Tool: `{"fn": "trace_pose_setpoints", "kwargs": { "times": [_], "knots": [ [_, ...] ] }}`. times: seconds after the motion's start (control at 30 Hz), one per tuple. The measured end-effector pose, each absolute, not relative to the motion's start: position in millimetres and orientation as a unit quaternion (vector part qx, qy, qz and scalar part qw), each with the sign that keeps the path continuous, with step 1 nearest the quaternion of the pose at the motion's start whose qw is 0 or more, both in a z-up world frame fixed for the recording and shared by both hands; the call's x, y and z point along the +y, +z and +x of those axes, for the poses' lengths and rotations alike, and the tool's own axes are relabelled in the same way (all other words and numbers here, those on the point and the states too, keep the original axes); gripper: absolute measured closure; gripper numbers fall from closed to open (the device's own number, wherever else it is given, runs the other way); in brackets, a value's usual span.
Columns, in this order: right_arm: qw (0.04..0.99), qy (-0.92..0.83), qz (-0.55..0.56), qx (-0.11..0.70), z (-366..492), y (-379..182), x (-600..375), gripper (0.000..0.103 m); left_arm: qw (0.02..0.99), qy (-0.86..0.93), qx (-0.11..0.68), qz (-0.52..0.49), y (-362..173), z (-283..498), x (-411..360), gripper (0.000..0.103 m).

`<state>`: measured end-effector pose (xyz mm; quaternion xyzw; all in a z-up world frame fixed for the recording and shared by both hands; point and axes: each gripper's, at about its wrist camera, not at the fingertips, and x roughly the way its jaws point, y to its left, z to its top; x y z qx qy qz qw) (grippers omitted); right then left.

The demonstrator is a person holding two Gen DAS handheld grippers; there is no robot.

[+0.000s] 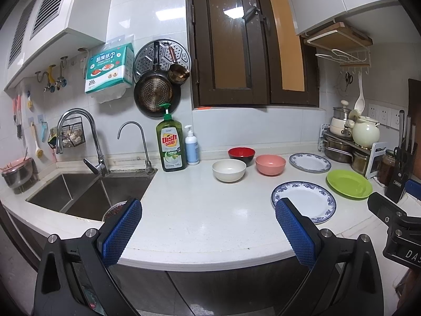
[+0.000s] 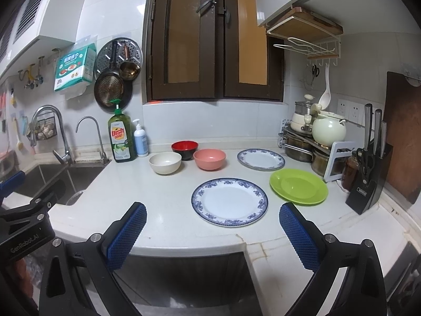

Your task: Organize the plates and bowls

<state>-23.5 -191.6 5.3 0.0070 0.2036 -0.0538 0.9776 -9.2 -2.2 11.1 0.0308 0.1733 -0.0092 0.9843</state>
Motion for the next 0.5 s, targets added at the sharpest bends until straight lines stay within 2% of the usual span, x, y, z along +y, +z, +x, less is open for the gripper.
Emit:
{"fn": "trace_pose_setpoints", "kwargs": {
  "times": [0.5],
  "knots": [
    [0.98, -0.05, 0.002, 0.195, -29.6, 10.8, -191.0, 0.001, 0.985, -0.017, 0.172, 0.025, 17.0, -9.9, -4.1, 0.0]
  ]
}}
